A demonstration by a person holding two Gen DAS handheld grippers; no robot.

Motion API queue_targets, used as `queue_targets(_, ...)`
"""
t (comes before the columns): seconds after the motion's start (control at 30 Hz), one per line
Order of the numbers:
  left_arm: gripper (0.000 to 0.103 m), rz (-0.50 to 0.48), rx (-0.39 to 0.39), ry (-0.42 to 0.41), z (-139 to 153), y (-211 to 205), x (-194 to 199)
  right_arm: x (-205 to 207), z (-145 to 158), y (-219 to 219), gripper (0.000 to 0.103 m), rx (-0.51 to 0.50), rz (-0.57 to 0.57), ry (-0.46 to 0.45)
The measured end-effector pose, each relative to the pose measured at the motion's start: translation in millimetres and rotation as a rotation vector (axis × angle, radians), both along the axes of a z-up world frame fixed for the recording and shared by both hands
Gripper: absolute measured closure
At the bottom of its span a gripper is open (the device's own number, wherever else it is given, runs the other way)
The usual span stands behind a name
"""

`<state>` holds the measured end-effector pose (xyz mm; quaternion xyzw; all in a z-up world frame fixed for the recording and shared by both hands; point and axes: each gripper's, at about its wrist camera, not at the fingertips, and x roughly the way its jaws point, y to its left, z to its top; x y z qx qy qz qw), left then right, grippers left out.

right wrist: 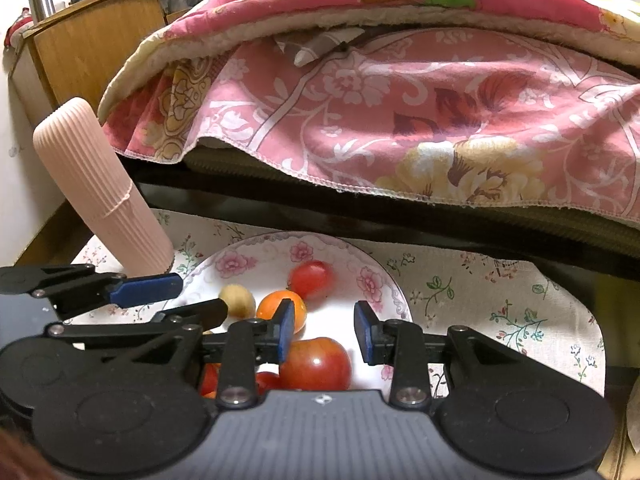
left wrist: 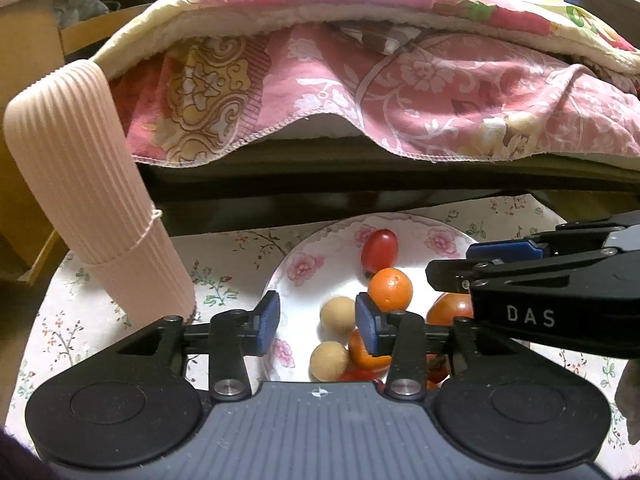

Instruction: Organize fruits

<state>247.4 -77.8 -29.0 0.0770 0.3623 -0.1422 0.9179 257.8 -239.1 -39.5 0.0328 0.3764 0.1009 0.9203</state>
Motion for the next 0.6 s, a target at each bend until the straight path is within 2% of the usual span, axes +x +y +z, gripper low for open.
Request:
queue_targets(0.27,0.034,0.039,-0.012,-0.04,14,10,-11,-6,7,0,0.054,-0.002,0.0,-0.007)
queue_targets(0.33,0.025,0.047,-0.013,-0.063,19,13,-17,-10,10,0,0.053,-0.004,-0.002,-0.013)
queue_targets(0.5,0.015,0.064,-0.001,-0.12,33,13,-34,-26,21,-2,0.053,-0.001,-0.005,-0.035)
queue_targets(0.6,0.013,0.08,-0.006,-0.139,39,13,-43,-39,30,-3,0.052,-0.014,-0.01,-0.053)
